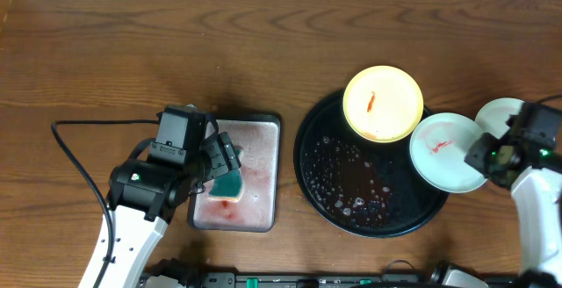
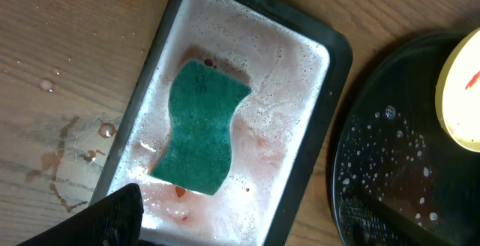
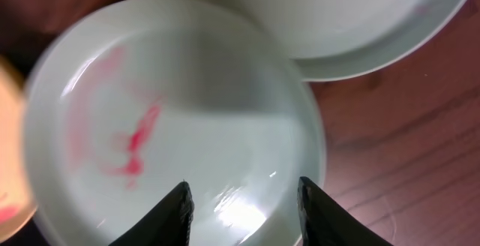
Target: Clean dirty plates on tray and stack at the side
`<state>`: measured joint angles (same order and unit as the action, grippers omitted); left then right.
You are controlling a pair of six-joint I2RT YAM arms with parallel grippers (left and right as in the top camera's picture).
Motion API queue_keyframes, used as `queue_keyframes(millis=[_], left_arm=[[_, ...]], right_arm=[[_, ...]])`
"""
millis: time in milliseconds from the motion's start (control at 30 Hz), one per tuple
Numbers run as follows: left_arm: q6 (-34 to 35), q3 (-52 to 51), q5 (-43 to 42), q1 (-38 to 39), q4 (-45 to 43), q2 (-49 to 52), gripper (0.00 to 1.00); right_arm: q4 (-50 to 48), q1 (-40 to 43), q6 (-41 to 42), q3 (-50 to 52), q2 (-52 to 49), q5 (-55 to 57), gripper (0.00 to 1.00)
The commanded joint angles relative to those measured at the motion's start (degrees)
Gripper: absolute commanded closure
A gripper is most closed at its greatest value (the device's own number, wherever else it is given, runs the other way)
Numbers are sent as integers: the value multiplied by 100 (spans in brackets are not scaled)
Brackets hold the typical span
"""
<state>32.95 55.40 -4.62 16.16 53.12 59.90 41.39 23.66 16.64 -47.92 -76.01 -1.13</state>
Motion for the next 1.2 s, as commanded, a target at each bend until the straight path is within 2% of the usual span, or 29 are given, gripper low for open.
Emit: queue_keyframes(millis=[0, 167, 400, 533, 733, 933, 1033, 1167], left_arm=[[-37, -33, -33, -28, 17, 7, 16], [-37, -33, -33, -31, 15, 7, 16], [-37, -33, -35, -31, 15, 7, 16], [-35, -33, -35, -28, 15, 7, 16], [-37, -33, -35, -28, 15, 7, 16], [-37, -33, -35, -31, 15, 7, 16], [-37, -33, -35, -31, 15, 7, 16], [-37, -33, -35, -28, 15, 7, 16]], right_arm=[[-151, 420, -382, 4, -503, -459, 60], [-264, 874, -616, 4, -1093, -802, 62], [-42, 1473, -737, 4, -1187, -1145, 63], [-24, 1493, -730, 4, -1185, -1246, 59], [-2, 1493, -643, 2, -1185, -1021, 60], [96, 1486, -887, -61, -872, -1784, 63], [365, 1471, -964, -221, -365, -1886, 61], [802, 1497, -673, -299, 448, -1423, 47]])
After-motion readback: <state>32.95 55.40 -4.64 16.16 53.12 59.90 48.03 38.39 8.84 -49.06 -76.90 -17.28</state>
